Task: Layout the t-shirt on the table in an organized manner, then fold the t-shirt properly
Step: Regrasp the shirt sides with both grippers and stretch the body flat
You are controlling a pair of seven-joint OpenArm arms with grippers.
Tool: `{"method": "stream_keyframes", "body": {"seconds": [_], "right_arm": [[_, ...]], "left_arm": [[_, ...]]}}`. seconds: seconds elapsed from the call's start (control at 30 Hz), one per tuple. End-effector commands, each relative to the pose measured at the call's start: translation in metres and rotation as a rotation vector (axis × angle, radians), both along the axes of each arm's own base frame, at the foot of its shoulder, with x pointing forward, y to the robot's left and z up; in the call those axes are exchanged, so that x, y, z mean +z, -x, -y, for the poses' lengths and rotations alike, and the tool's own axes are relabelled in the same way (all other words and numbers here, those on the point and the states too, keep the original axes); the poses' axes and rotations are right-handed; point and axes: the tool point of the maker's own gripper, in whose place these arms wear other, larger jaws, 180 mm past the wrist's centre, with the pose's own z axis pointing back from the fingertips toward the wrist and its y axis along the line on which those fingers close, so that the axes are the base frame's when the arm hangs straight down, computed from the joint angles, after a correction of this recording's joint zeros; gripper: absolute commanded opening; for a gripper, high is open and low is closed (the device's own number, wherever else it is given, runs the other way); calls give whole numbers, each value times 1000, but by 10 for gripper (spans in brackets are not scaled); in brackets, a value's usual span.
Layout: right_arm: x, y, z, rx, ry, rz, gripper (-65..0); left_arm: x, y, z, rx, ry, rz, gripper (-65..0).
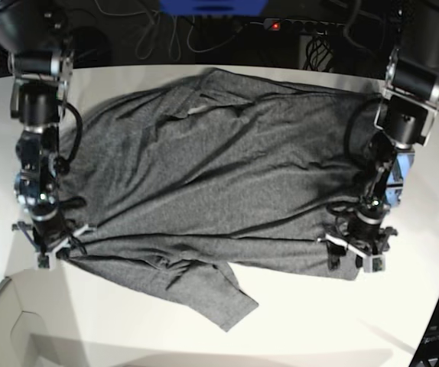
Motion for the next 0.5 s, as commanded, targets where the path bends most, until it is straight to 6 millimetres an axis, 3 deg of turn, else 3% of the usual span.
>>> {"method": "stream_keyframes", "body": {"seconds": [0.0,0.1,0.23,0.37,0.47], "right_arm": [[33,-11,1,14,16,86,-581],[30,-5,-43,153,-28,55,-581],[25,-7,-87,315,-72,-26,-581],[26,-19,-107,398,-108,-58,-581],[20,-31,-110,404,-144,-89,-581]], "left_arm": [[25,-11,4,-10,10,76,-282],[11,4,12,-30,20,56,-282],[19,19,15,-17,80,79,-282],[42,36,11,0,155,73,-282],[46,60,16,-22,179,23,-282]]}}
